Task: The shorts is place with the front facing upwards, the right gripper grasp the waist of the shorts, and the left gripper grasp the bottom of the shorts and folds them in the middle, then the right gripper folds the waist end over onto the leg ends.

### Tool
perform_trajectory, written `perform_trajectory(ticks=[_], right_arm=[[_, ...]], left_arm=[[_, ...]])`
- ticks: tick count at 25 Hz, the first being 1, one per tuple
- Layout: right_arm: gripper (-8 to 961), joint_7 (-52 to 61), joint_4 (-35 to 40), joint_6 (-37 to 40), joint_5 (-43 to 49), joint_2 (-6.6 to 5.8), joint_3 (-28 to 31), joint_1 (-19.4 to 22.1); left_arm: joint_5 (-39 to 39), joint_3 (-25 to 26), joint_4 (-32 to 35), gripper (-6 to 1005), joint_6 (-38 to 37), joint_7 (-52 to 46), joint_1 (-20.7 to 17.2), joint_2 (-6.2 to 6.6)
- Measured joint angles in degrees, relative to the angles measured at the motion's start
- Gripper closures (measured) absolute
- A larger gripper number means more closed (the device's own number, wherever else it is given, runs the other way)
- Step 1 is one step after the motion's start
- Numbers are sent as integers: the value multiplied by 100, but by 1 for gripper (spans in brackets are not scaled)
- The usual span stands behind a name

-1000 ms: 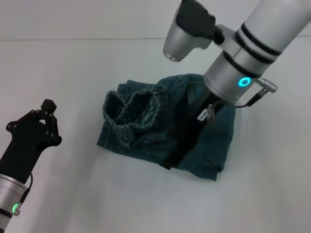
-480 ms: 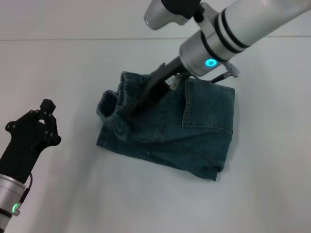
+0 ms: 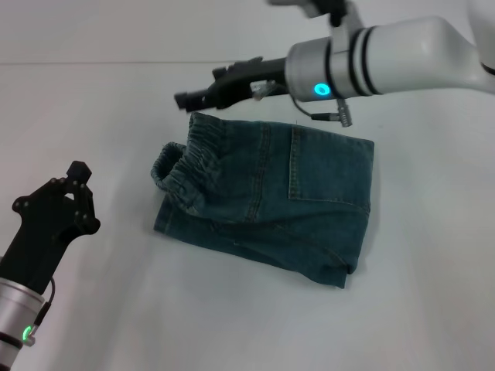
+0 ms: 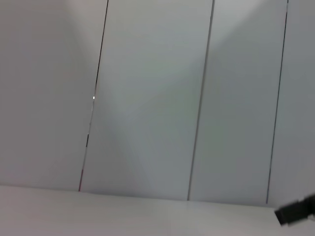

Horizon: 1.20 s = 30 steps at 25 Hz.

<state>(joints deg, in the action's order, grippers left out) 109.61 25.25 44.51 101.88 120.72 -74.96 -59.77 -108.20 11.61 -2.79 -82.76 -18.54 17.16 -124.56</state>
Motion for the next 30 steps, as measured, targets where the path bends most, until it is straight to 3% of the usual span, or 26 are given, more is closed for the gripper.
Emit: perform_trajectory(ticks=[4,8,11,15,19,22,25,30], right_arm=[[-4,-686,485,372,-1223,-82,56,845],[-3,-787,1293,1289,-1348,-182,195,1856],[-3,-869,1638,2162,-1330,-394,282,2514],[-3,-1340,1666,3468,-1319,-719,641,3175],[-3,-1985,1603,4533,-1111,-888,1189,3746],[-3,-2454,1485,5035,-838,-869,1731,4080],[-3,-2904,1412,5234,-584,-744,1992,4255],[-3,-3143,1397,5171,-17,-507,2369,4249]], left_arm=[[-116,-194,163,934,-12,-499,84,31],[-210,-757,900,905,-219,-1861,208,59],[-242,-1091,1456,883,-501,-2744,220,64],[-300,-2058,2688,829,-1083,-4336,226,96],[-524,-3149,3788,698,-1645,-5108,188,154],[-929,-3499,4367,560,-1986,-5516,243,166],[-1169,-3551,4603,403,-2047,-5755,328,172],[-1203,-3558,4670,295,-2009,-5815,390,196]])
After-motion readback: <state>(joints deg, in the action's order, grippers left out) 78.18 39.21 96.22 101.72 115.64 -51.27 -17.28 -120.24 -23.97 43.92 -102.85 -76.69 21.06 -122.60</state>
